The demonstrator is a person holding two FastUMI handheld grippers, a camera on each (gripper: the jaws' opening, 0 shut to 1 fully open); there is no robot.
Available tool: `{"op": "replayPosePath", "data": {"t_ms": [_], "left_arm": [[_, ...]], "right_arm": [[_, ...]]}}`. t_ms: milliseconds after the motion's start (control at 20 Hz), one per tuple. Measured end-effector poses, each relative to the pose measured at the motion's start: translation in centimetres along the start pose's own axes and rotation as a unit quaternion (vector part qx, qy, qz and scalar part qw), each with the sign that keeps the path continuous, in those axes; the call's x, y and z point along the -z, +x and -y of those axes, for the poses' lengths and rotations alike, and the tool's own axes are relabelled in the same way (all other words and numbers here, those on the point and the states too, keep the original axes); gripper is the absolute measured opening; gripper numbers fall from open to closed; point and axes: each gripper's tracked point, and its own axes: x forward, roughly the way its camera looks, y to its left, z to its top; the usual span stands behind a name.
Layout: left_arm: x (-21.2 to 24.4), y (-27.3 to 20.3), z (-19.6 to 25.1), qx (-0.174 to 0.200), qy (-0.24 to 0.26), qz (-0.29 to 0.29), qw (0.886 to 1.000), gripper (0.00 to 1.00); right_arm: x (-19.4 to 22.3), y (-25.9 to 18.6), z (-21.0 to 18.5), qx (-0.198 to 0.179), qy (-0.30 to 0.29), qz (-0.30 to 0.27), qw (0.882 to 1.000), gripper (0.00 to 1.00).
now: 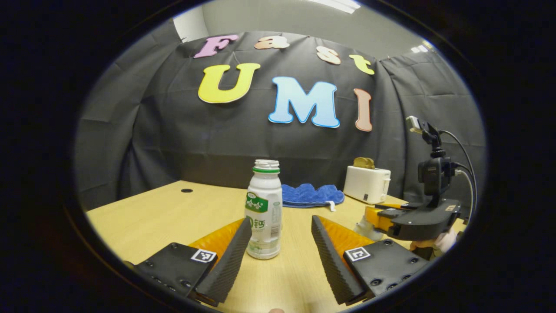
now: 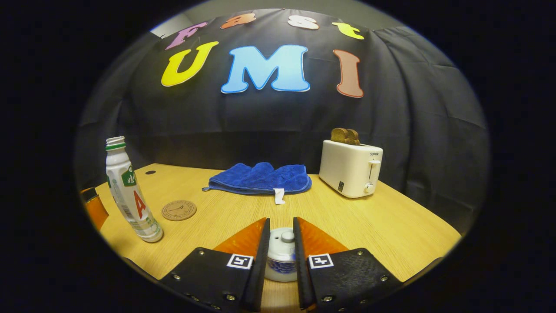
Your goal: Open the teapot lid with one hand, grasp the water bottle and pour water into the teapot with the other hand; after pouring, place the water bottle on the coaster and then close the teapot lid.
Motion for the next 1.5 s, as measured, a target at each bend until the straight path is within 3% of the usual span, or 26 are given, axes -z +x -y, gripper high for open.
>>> {"op": "replayPosePath", "data": {"t_ms": [700, 1050, 1350, 1400, 1450, 1500], "left_arm": [[-0.63, -0.06, -0.58, -0.004, 0.0, 0.008, 1.0, 0.96], [-0.55, 0.11, -0.37, -0.002, -0.001, 0.007, 1.0, 0.96], [-0.51, 0.11, -0.38, -0.001, 0.0, 0.007, 1.0, 0.96], [-0.56, 0.15, -0.41, -0.001, -0.001, 0.008, 1.0, 0.96], [-0.6, 0.18, -0.53, -0.003, -0.002, 0.009, 1.0, 0.96], [-0.54, 0.17, -0.55, -0.004, -0.002, 0.009, 1.0, 0.96]], "right_arm": [[-0.07, -0.02, -0.31, -0.01, 0.042, 0.0, 0.999, 0.34], [-0.05, 0.0, -0.26, -0.01, 0.028, -0.003, 1.0, 0.36], [-0.23, 0.0, -0.2, -0.016, 0.065, 0.0, 0.998, 0.36], [-0.1, -0.01, -0.24, -0.016, 0.063, -0.002, 0.998, 0.29], [-0.04, 0.05, -0.32, -0.015, 0.053, -0.004, 0.998, 0.36], [-0.04, 0.39, 0.22, 0.006, 0.035, -0.003, 0.999, 0.36]]}}
